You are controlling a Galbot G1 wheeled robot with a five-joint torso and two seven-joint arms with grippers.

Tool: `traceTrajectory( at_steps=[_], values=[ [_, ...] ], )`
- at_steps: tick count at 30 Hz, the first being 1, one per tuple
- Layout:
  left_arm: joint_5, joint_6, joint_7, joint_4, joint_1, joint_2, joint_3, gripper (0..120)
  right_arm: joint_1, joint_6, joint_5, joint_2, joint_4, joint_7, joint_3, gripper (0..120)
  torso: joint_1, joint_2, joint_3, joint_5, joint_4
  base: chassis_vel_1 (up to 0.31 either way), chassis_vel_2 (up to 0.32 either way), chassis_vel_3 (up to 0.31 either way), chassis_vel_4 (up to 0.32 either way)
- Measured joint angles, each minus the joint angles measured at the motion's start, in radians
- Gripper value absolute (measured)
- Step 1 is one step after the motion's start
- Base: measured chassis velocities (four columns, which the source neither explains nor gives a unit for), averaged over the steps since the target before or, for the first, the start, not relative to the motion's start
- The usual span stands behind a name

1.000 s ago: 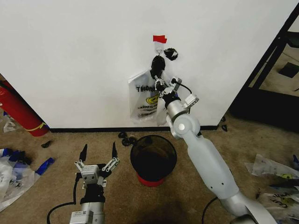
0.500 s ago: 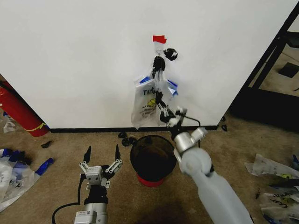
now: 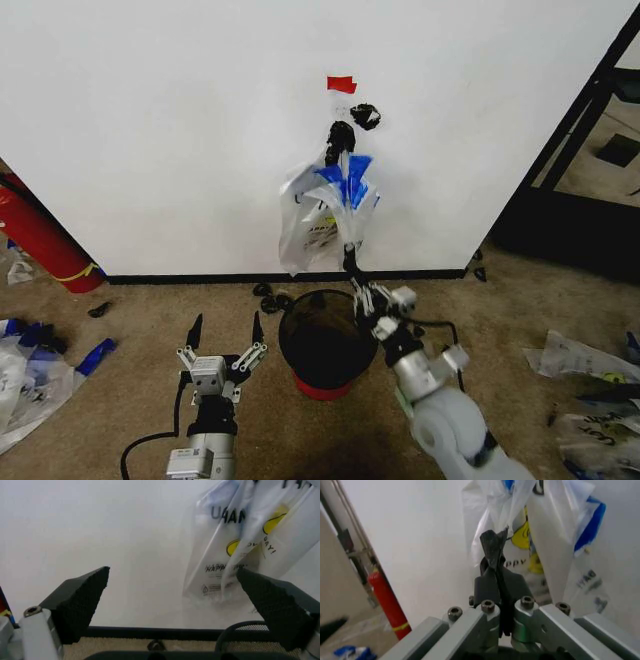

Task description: Pick up the garbage bag from the wall and place it over the trash bin.

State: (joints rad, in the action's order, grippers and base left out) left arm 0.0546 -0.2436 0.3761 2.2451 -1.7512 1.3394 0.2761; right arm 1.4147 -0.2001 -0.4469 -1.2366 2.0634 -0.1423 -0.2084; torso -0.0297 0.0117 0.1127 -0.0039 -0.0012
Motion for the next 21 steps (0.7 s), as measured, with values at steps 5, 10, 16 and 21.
traceTrajectory(
  at_steps=[5, 10, 16, 21],
  values=[
    [-0.003, 0.000, 0.000, 0.000, 0.002, -0.005, 0.000, 100, 0.086, -0.069, 0.104, -0.009, 0.004, -0.046, -0.023, 0, 0.000, 0.000, 0.000, 0.0000, 0.0000, 0.000, 0.000, 0.000, 0.000],
    [-0.004, 0.000, 0.000, 0.002, 0.002, -0.008, -0.001, 100, 0.151, -0.128, 0.167, -0.016, 0.013, -0.079, -0.064, 0, 0.000, 0.000, 0.000, 0.0000, 0.0001, 0.000, 0.000, 0.000, 0.000],
    [-0.013, -0.005, 0.000, 0.002, 0.002, -0.014, 0.000, 100, 0.264, -0.231, 0.209, -0.033, 0.014, -0.123, -0.131, 0, 0.000, 0.000, 0.000, 0.0000, -0.0001, 0.000, 0.000, 0.000, 0.000],
    [-0.014, -0.004, -0.001, -0.002, 0.011, -0.015, -0.003, 100, 0.330, -0.302, 0.244, -0.047, -0.005, -0.156, -0.168, 0, 0.000, 0.000, 0.000, 0.0000, 0.0000, 0.000, 0.000, 0.000, 0.000]
  ],
)
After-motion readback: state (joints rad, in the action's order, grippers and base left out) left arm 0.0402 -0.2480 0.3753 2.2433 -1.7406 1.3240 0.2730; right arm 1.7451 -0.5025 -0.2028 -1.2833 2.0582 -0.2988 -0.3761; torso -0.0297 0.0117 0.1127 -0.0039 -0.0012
